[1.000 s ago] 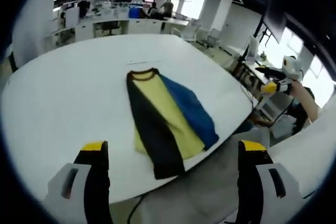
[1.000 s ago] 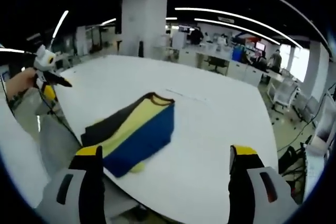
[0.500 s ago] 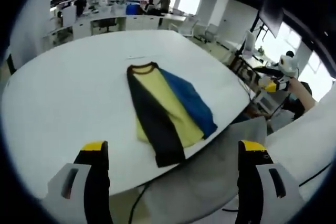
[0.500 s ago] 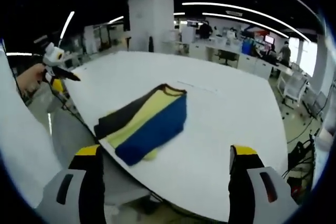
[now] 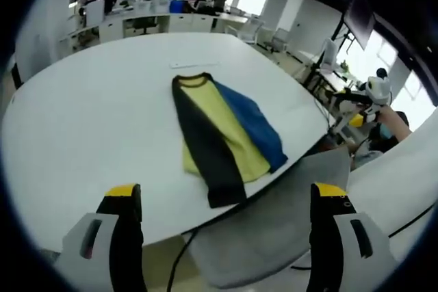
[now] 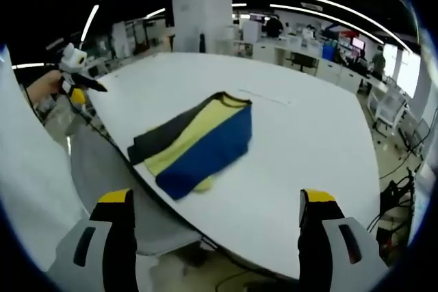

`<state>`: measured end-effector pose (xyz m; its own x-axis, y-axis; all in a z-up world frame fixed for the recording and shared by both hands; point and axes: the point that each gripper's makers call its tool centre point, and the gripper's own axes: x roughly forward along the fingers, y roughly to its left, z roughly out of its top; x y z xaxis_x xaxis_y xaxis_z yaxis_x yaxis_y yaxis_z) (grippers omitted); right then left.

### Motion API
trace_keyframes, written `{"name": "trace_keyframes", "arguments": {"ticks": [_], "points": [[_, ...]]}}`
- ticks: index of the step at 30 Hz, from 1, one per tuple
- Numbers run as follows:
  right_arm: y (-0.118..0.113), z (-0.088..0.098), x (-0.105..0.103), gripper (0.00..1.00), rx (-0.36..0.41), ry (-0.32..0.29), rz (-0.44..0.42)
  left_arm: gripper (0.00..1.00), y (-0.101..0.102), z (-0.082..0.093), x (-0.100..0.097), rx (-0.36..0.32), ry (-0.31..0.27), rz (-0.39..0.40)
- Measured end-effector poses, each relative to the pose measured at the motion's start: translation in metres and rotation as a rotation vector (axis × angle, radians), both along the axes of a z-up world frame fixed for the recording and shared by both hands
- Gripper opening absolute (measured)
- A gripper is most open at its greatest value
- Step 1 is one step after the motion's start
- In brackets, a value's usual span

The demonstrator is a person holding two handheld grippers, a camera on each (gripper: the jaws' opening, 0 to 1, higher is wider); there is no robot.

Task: Fold the garment on the visible template until the final outline fits inside the template.

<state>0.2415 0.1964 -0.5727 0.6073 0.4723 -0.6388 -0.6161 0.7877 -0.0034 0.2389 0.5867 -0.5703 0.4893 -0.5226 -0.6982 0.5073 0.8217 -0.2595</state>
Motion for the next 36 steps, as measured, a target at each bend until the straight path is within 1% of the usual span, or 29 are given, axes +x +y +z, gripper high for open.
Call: {"name": "trace_keyframes", "arguments": {"ticks": [4,9,14,18,20,23,28,30,31,36], "points": [[0.001,0.0,0.003,1.0,0.007,-0.003,0.002,1.0,-0.004,0.0,0.002,-0.008,-0.001,-0.009],[0.003,-0.004,0.006,0.98,0.001,0.003,0.008,1.0,-0.003,-0.003,0.004,0.016,0.006,-0.014],[0.011,-0.01,0.009,0.95,0.006,0.012,0.021,1.0,-0.011,0.001,0.008,-0.032,-0.005,-0.013],[0.02,-0.015,0.009,0.93,0.019,0.022,0.032,1.0,-0.013,-0.003,0.008,-0.017,0.004,-0.023],[0.023,-0.02,0.009,0.91,0.02,0.036,0.037,1.0,-0.013,-0.005,0.008,-0.002,0.01,-0.032],[0.03,-0.025,0.009,0.87,0.037,0.048,0.047,1.0,-0.015,-0.005,0.01,-0.013,0.014,-0.035],[0.039,-0.036,0.008,0.78,0.036,0.069,0.058,1.0,-0.017,-0.006,0.012,-0.018,0.016,-0.036],[0.048,-0.043,0.007,0.75,0.063,0.102,0.053,1.0,-0.019,-0.011,0.012,-0.013,0.026,-0.04],[0.053,-0.046,0.007,0.74,0.067,0.104,0.063,1.0,-0.02,-0.012,0.012,-0.012,0.029,-0.044],[0.074,-0.062,0.004,0.69,0.053,0.139,0.113,1.0,-0.022,-0.013,0.015,-0.025,0.03,-0.039]]}}
